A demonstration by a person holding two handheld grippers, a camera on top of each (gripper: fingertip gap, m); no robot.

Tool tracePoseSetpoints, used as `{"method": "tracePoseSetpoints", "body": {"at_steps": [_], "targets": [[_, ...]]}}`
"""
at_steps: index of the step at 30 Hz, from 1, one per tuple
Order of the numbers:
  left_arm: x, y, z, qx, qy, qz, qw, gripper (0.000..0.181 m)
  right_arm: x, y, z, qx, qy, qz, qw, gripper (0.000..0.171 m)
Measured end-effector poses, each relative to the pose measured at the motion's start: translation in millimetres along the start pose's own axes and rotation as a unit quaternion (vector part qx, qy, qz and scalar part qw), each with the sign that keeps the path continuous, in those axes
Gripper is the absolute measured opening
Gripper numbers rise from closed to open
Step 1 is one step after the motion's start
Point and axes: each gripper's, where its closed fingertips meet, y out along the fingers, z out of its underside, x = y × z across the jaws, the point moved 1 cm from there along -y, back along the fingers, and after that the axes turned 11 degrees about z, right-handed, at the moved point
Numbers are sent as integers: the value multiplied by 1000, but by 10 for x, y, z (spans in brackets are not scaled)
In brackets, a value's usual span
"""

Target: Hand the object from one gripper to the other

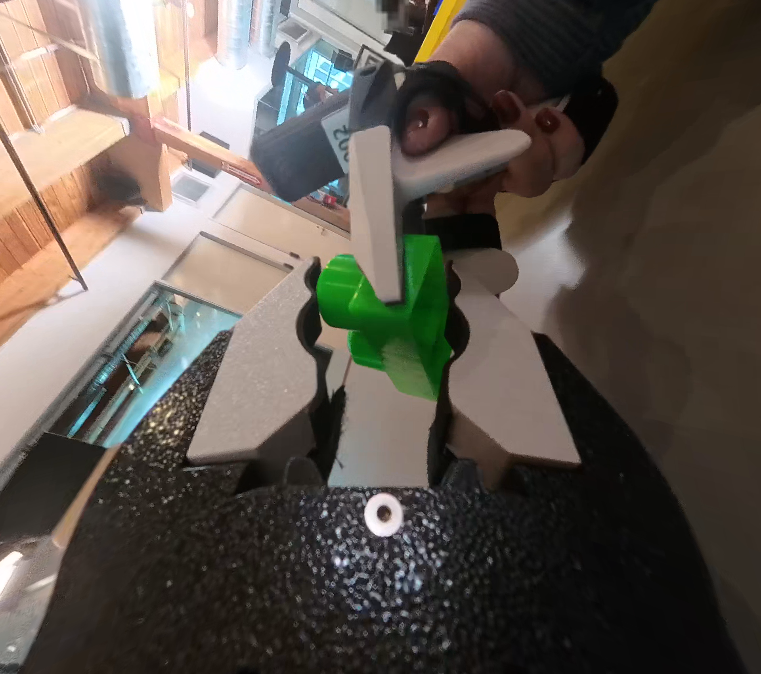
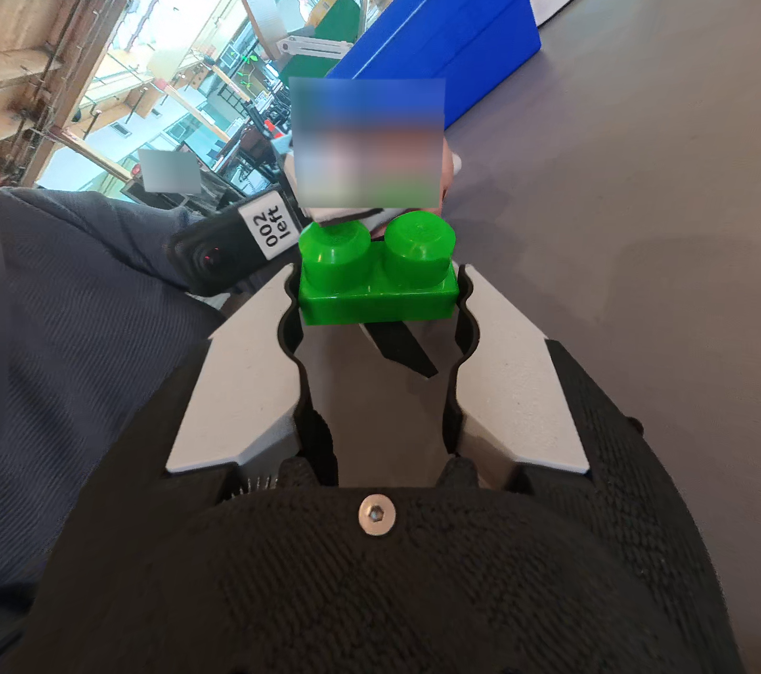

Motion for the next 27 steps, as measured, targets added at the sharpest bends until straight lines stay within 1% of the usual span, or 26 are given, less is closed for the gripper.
{"method": "tracePoseSetpoints", "body": {"at_steps": [2, 4, 7, 9, 10, 12, 13, 14, 15, 16, 18, 20, 21, 22, 24, 27], "targets": [[62, 6, 49, 3, -44, -8, 999, 55, -39, -8, -63, -20, -15, 19, 1000, 75], [156, -16, 136, 1, -102, -20, 995, 55, -73, -31, -166, -53, -46, 47, 996, 83], [368, -130, 284, -33, -218, -52, 974, 55, -93, -117, -356, -121, -107, 88, 983, 88], [484, -218, 365, -79, -307, -59, 947, 55, -90, -195, -479, -167, -140, 110, 970, 89], [525, -255, 388, -110, -353, -53, 927, 55, -78, -236, -535, -190, -159, 122, 961, 89], [586, -320, 416, -179, -442, -33, 878, 55, -73, -298, -617, -223, -211, 160, 938, 88], [596, -339, 417, -215, -483, -13, 849, 55, -94, -315, -644, -231, -250, 195, 920, 88], [600, -350, 418, -248, -520, 10, 817, 55, -116, -320, -655, -232, -301, 236, 895, 90], [609, -359, 429, -276, -553, 33, 785, 55, -129, -306, -647, -225, -361, 276, 862, 90], [625, -377, 438, -301, -582, 53, 753, 55, -130, -280, -637, -215, -423, 313, 823, 90], [688, -441, 468, -350, -625, 76, 693, 55, -121, -199, -617, -194, -533, 373, 734, 90], [773, -524, 513, -393, -650, 70, 647, 55, -134, -96, -595, -166, -612, 419, 649, 89], [802, -557, 523, -411, -660, 71, 625, 55, -123, -40, -592, -160, -637, 431, 619, 88], [820, -578, 523, -426, -667, 74, 607, 55, -93, 15, -595, -162, -651, 436, 600, 85], [825, -589, 489, -445, -675, 87, 582, 55, -19, 80, -621, -180, -659, 441, 582, 77], [814, -569, 434, -458, -679, 100, 565, 55, 70, 100, -641, -205, -668, 442, 563, 67]]}}
